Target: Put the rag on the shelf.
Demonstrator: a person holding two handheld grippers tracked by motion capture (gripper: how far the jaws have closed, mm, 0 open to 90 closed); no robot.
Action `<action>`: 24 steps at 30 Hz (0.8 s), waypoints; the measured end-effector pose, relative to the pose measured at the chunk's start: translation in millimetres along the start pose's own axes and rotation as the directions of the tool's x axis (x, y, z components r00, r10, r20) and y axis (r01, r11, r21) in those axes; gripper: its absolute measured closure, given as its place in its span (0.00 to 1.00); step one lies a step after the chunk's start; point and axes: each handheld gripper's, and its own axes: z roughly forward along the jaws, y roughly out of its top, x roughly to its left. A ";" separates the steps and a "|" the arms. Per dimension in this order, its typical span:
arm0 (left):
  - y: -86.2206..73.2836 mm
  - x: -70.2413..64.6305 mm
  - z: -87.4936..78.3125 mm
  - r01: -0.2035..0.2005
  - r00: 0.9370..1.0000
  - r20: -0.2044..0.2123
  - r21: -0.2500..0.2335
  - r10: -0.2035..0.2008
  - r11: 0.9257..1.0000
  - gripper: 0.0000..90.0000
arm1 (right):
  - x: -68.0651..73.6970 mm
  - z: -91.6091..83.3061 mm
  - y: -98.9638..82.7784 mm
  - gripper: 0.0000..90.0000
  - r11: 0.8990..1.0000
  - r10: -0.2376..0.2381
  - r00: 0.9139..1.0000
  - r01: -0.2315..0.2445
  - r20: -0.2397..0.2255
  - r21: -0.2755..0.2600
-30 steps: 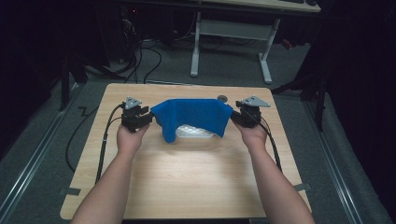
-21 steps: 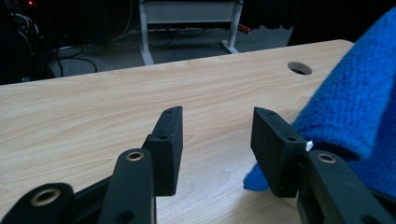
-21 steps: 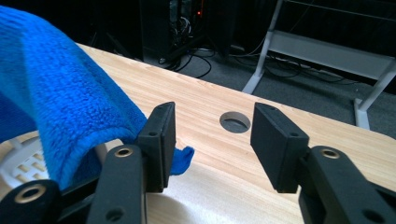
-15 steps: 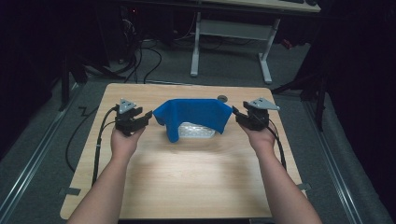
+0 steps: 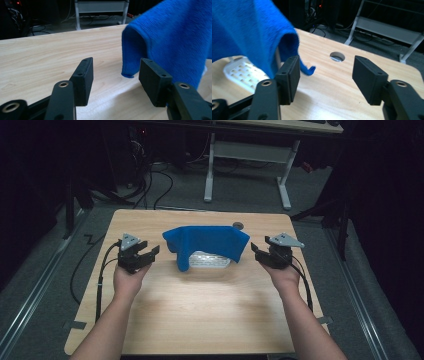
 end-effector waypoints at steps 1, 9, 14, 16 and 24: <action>-1.8 -1.4 -2.4 -0.004 1.000 0.002 0.002 0.004 1.000 0.50 | 1.2 -1.3 -0.4 0.40 1.000 -0.001 1.000 0.001 -0.004 0.007; -27.0 -18.5 -30.6 -0.009 0.997 0.081 0.012 0.008 1.000 0.45 | 19.8 -23.3 -15.3 0.30 0.999 -0.031 0.998 0.031 -0.058 -0.009; -53.4 -31.0 -46.0 0.006 0.986 0.164 0.044 -0.013 0.999 0.43 | 39.5 -38.2 -32.4 0.23 0.996 -0.078 0.993 0.082 -0.088 0.042; -67.0 -36.6 -50.6 0.017 0.982 0.187 0.067 -0.029 0.998 0.43 | 51.1 -46.2 -45.4 0.23 0.995 -0.096 0.991 0.098 -0.090 0.017; -120.9 -71.0 -67.9 -0.062 0.973 0.232 0.223 0.008 0.973 0.46 | 82.5 -64.8 -105.2 0.25 0.997 0.010 0.990 0.001 -0.144 0.075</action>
